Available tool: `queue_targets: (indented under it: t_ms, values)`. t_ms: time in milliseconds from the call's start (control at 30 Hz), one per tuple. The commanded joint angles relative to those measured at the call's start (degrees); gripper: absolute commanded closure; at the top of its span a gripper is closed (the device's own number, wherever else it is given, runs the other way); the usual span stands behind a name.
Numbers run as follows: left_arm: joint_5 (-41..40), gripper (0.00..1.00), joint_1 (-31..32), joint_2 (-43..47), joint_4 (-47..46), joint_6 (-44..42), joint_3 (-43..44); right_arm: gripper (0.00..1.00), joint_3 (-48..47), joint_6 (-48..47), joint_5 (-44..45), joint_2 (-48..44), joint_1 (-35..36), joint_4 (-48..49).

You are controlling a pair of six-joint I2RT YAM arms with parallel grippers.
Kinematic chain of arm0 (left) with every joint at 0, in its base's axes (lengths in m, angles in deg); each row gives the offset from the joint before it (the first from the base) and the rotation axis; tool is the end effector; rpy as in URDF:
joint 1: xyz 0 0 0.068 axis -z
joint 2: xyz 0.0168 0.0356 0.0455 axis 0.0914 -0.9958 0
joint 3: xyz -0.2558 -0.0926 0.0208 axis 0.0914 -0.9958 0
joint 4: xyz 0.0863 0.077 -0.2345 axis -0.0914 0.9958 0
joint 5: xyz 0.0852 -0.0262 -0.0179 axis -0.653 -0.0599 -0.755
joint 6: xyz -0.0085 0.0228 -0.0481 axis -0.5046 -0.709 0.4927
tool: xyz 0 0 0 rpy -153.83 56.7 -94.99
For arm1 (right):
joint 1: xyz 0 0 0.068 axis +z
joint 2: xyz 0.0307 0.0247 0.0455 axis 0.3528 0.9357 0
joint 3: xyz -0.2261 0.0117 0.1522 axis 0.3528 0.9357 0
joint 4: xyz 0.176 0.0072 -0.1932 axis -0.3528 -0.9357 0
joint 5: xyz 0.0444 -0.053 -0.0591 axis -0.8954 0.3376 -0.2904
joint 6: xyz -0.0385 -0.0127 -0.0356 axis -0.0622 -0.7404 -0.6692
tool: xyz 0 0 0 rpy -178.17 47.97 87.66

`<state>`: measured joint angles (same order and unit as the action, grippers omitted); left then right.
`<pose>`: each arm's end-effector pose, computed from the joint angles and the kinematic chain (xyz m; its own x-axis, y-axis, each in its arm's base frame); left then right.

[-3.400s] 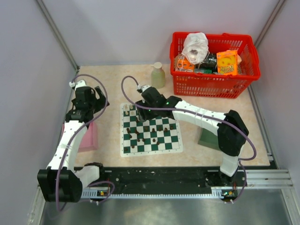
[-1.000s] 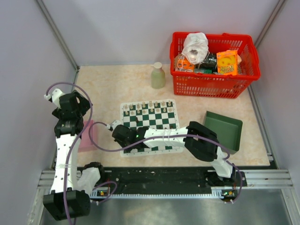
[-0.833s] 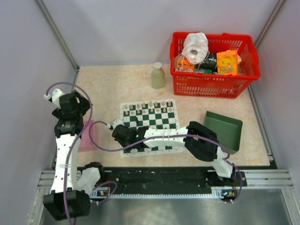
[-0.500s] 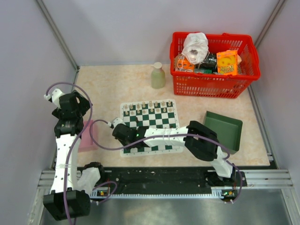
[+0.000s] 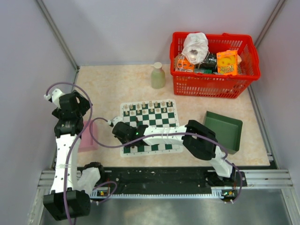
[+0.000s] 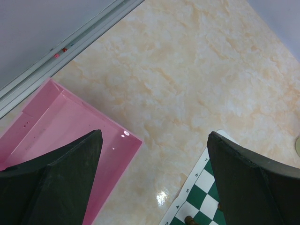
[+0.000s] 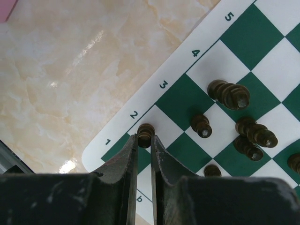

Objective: Set up the chess pieces on the board

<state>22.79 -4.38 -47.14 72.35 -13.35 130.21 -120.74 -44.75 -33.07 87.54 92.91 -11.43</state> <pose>0.1887 0.0434 0.3303 -0.1873 -0.5503 -0.8137 -0.6289 0.7035 -0.3310 0.1513 0.4474 0.1776 -0.5354 -0.5460 -0.6444 -0.7477 0.6613 0.0608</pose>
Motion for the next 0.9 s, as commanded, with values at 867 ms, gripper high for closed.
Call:
queue_targets:
  t_ms: [867]
  values:
    - [0.22, 0.01, -0.3, 1.82, -1.93, -0.19, -0.39, 0.63, 0.33, -1.26, 0.36, -8.11, -0.62, 2.69]
